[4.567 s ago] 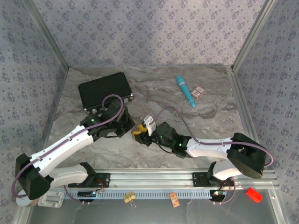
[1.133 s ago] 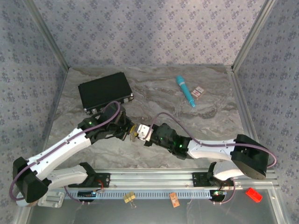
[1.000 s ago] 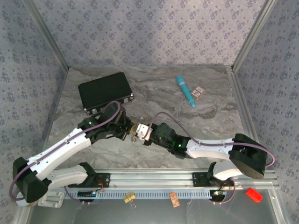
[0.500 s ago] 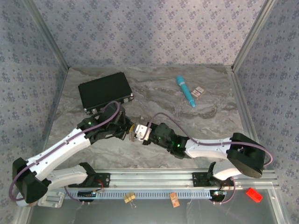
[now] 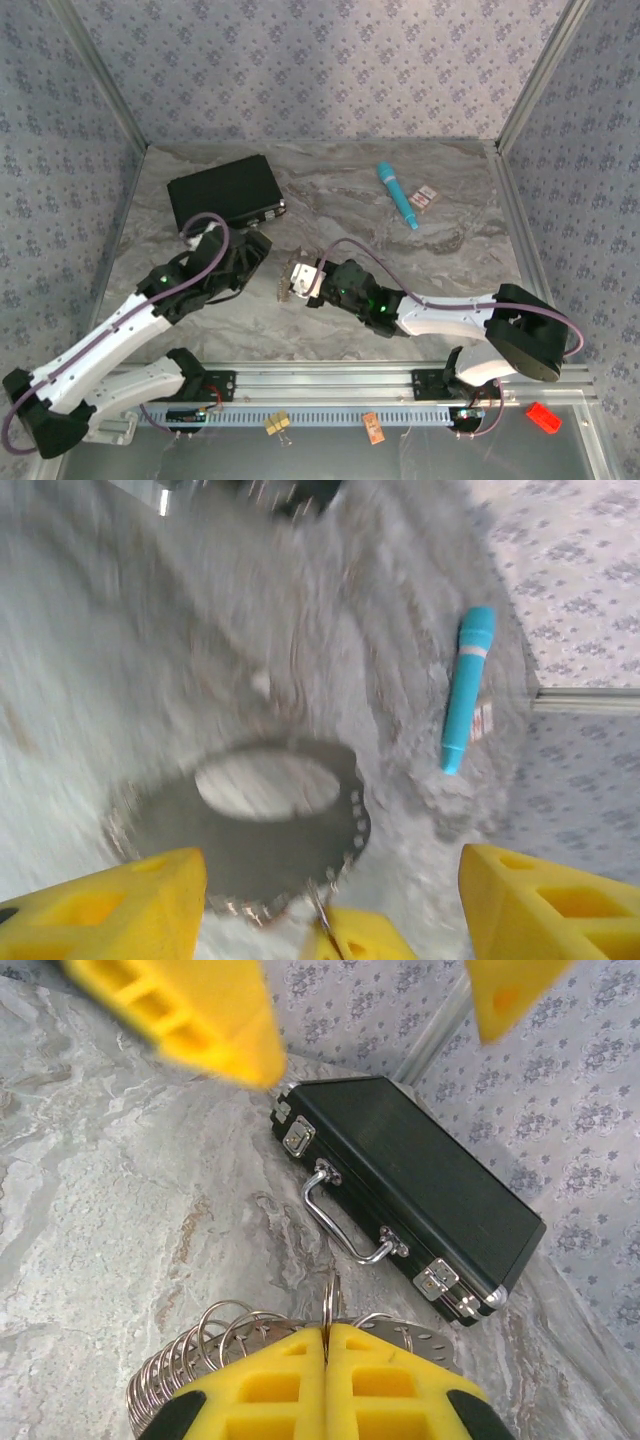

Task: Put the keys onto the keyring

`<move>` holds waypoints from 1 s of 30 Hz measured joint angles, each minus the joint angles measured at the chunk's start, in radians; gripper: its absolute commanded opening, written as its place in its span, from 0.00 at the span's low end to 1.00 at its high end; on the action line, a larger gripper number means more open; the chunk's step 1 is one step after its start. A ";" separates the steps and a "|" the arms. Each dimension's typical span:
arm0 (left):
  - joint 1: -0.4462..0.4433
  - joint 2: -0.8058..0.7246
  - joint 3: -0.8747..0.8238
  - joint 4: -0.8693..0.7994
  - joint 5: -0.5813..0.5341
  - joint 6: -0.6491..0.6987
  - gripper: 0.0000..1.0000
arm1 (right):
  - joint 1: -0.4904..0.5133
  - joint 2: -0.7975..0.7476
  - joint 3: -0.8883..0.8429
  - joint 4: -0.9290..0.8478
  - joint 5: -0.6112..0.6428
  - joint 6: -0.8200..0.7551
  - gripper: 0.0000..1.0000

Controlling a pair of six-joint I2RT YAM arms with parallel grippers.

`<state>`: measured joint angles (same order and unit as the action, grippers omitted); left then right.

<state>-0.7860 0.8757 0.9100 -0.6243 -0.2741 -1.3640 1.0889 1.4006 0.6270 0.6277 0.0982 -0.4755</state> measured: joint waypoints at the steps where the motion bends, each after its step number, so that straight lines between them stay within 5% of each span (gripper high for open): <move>1: 0.006 -0.021 -0.014 0.032 -0.037 0.119 0.66 | -0.006 0.000 0.001 -0.005 -0.014 0.004 0.00; 4: 0.012 -0.085 -0.098 0.161 -0.074 0.555 0.62 | -0.028 -0.008 0.004 -0.028 -0.055 0.019 0.00; 8: 0.012 -0.146 -0.229 0.282 0.016 1.152 0.57 | -0.061 -0.032 0.009 -0.076 -0.112 0.038 0.00; 13: 0.089 -0.179 -0.322 0.336 0.177 1.626 0.50 | -0.080 -0.038 0.021 -0.112 -0.154 0.046 0.00; 20: 0.149 -0.124 -0.326 0.373 0.391 1.980 0.37 | -0.082 -0.038 0.038 -0.150 -0.195 0.046 0.00; 30: 0.151 -0.068 -0.333 0.412 0.562 2.136 0.30 | -0.082 -0.038 0.052 -0.185 -0.219 0.046 0.00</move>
<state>-0.6346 0.8082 0.5766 -0.2123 0.2874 0.7723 1.0073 1.3628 0.6788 0.4423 -0.1204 -0.4297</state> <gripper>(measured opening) 0.331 0.052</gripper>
